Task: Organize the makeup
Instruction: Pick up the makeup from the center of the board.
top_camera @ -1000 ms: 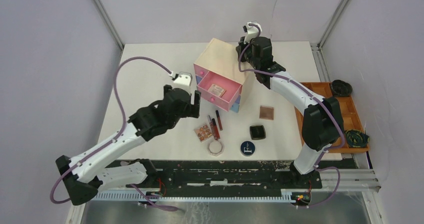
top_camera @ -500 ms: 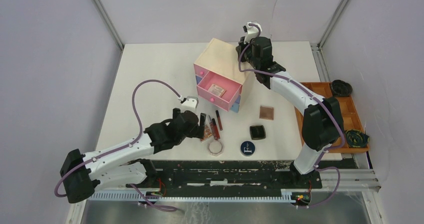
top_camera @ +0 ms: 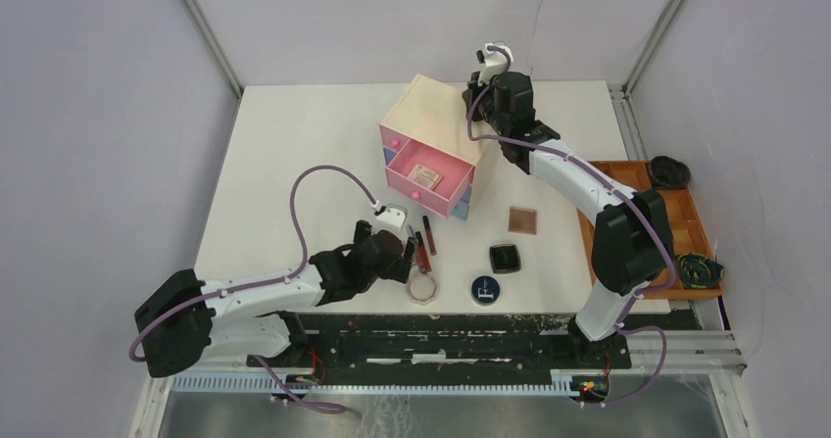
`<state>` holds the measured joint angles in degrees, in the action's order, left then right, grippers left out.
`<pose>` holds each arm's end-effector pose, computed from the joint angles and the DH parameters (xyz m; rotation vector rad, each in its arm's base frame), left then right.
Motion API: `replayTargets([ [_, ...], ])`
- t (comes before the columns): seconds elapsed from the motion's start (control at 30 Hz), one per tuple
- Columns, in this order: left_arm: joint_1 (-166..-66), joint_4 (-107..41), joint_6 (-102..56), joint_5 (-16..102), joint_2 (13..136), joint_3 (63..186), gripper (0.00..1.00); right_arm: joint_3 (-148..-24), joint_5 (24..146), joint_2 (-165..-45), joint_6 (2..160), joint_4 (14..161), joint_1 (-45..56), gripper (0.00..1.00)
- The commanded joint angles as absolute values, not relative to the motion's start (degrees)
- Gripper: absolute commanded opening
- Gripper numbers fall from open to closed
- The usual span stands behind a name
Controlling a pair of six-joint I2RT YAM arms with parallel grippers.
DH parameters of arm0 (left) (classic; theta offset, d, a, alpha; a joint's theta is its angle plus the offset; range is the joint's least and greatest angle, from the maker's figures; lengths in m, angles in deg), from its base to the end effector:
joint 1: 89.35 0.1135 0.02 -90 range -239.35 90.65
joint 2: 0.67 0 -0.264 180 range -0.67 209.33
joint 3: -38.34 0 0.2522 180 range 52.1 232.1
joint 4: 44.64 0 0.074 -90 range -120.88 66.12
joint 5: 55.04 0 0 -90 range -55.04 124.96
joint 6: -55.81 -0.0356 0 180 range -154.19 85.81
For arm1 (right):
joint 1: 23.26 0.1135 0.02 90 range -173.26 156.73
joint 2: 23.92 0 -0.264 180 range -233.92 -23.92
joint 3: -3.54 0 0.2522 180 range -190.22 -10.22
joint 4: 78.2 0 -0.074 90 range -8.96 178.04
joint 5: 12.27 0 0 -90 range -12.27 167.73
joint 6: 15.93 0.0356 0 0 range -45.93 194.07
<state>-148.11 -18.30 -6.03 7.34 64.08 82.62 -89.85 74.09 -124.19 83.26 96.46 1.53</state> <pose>0.1261 -0.1760 0.1871 0.3862 2.2493 -0.2132 0.3863 0.1759 0.3199 -0.1984 1.7877 0.3692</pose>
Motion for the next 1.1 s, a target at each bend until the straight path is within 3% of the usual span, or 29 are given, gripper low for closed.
replayTargets([
  [0.0,-148.4,-26.4,-16.0,5.5,67.3,84.5,0.92,-84.0,73.0,-130.3,83.1,73.0,1.0,0.01],
  [0.33,-148.2,-20.8,-13.9,8.7,79.8,92.5,0.95,-84.0,72.7,-130.4,83.0,73.0,0.9,0.01],
  [1.07,-144.0,-29.3,-15.7,13.9,79.7,85.3,0.97,-84.0,72.7,-130.6,82.8,73.0,1.0,0.01],
])
